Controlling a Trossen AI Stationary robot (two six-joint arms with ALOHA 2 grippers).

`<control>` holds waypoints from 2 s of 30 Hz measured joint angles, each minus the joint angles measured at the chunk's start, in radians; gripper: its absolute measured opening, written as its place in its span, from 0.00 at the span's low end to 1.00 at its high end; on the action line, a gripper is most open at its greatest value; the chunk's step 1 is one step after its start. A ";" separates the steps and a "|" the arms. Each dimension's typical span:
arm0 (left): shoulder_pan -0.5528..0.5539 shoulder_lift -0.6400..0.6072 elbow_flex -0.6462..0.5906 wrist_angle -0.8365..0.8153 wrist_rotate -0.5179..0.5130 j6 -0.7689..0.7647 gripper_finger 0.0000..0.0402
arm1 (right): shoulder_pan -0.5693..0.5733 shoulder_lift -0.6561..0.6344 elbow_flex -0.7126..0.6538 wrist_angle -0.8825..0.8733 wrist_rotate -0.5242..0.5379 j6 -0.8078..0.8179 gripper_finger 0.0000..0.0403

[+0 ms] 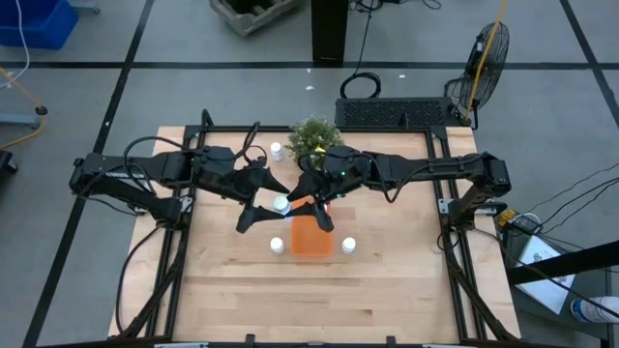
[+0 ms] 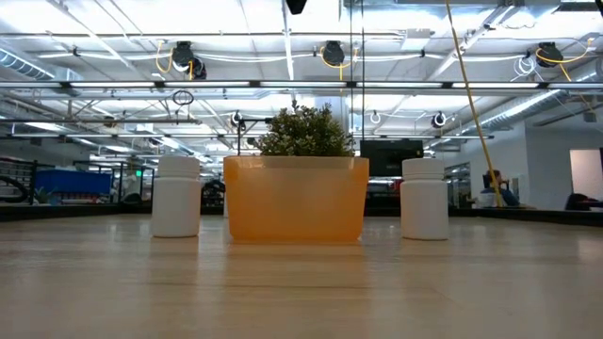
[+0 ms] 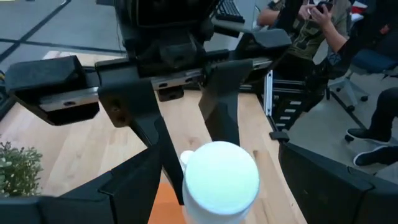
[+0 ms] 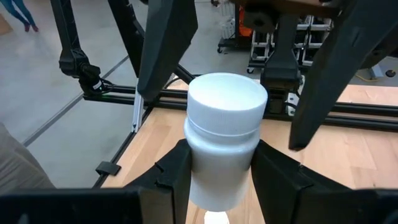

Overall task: Pick and place pill bottles into a basket
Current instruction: Put the white medicine bottle into the orange bin

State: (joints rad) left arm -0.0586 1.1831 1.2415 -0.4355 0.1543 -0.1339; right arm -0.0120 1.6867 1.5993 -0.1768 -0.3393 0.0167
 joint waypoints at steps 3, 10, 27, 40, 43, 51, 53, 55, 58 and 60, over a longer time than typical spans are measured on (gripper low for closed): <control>-0.001 0.000 0.000 -0.006 0.002 -0.001 0.81 | 0.000 0.000 0.000 0.000 0.000 -0.001 0.32; -0.010 0.000 0.000 -0.008 -0.004 -0.003 0.81 | 0.000 0.000 0.000 0.000 -0.001 -0.002 0.32; -0.008 0.000 0.000 -0.011 0.032 0.001 0.40 | 0.000 0.000 0.000 0.000 -0.010 -0.005 0.33; -0.005 -0.007 0.000 -0.014 0.009 0.038 0.40 | -0.010 -0.102 0.000 -0.280 0.142 -0.081 0.66; -0.005 0.008 0.000 -0.013 -0.020 0.075 0.40 | -0.031 -0.161 0.000 -0.404 0.221 -0.083 0.73; -0.003 0.132 0.000 -0.043 -0.093 0.152 0.40 | -0.068 -0.297 -0.086 -0.432 0.268 -0.040 0.80; 0.009 0.164 -0.001 -0.061 -0.126 0.176 0.40 | -0.068 -0.329 -0.126 -0.405 0.268 -0.028 0.79; 0.029 0.194 -0.001 -0.050 -0.129 0.188 0.40 | -0.066 -0.357 -0.162 -0.359 0.267 -0.017 0.79; 0.052 0.239 -0.001 -0.046 -0.125 0.195 0.40 | -0.065 -0.395 -0.213 -0.315 0.266 0.004 0.78; 0.063 0.270 -0.001 -0.039 -0.115 0.201 0.40 | -0.065 -0.416 -0.240 -0.287 0.266 0.009 0.78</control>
State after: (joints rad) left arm 0.0041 1.4533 1.2405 -0.4746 0.0390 0.0675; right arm -0.0772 1.2704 1.3592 -0.4634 -0.0731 0.0261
